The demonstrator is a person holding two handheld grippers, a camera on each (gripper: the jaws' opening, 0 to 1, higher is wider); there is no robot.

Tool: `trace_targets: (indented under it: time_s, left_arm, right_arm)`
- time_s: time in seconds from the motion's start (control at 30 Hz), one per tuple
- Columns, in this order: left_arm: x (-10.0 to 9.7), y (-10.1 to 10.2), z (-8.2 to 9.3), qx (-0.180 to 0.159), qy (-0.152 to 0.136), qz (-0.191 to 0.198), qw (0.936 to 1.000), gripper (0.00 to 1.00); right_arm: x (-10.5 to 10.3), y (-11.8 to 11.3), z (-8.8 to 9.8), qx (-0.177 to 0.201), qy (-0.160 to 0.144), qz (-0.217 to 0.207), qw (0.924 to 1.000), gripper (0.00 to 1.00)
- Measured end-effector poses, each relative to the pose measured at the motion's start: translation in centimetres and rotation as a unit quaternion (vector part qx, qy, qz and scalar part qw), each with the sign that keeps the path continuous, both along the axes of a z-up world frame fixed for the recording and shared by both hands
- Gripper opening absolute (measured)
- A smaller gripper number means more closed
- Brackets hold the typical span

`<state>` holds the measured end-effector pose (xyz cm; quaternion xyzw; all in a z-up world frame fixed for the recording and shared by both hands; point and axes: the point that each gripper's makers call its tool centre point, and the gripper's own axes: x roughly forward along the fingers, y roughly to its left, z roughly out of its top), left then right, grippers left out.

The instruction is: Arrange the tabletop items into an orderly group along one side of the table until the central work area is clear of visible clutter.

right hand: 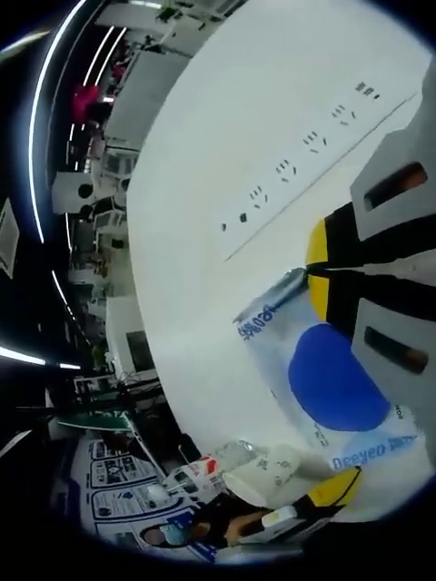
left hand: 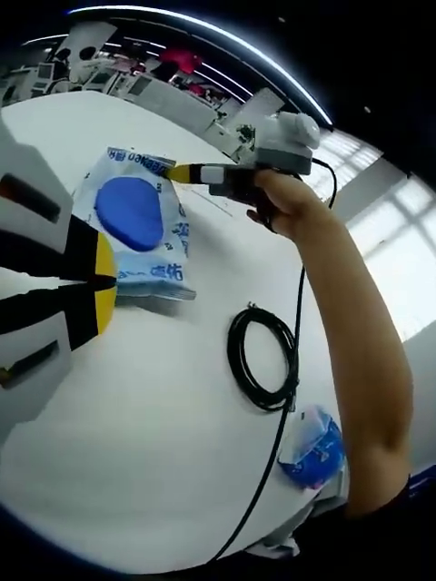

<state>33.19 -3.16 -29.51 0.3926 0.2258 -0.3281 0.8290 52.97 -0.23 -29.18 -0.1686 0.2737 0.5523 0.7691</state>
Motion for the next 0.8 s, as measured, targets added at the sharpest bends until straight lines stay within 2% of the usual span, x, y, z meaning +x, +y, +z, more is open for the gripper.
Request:
trace_targets:
  time_s: [0.33,0.5,0.57,0.67,0.8]
  left_arm:
    - [-1.0,-0.5,1.1,0.004,-0.018,-0.011,0.9998,0.00]
    - [-1.6,-0.7,1.5,0.004,-0.024,-0.018,0.9995,0.00]
    - [-1.8,-0.8,1.9,0.005,-0.029,-0.020,0.9994,0.00]
    - [-1.8,-0.9,2.0,0.002,-0.032,-0.023,0.9992,0.00]
    - [-2.1,-0.9,1.8,0.006,-0.031,-0.025,0.9992,0.00]
  right_arm:
    - [-0.2,-1.8,2.3,-0.001,-0.017,-0.020,0.9997,0.00]
    - [-1.7,-2.3,3.3,-0.001,-0.027,-0.024,0.9993,0.00]
    - [-1.7,-2.5,3.6,0.000,-0.029,-0.026,0.9992,0.00]
    - [-2.6,-2.8,3.6,-0.001,-0.031,-0.031,0.9990,0.00]
    - [-2.4,-3.1,3.1,-0.007,-0.030,-0.034,0.9989,0.00]
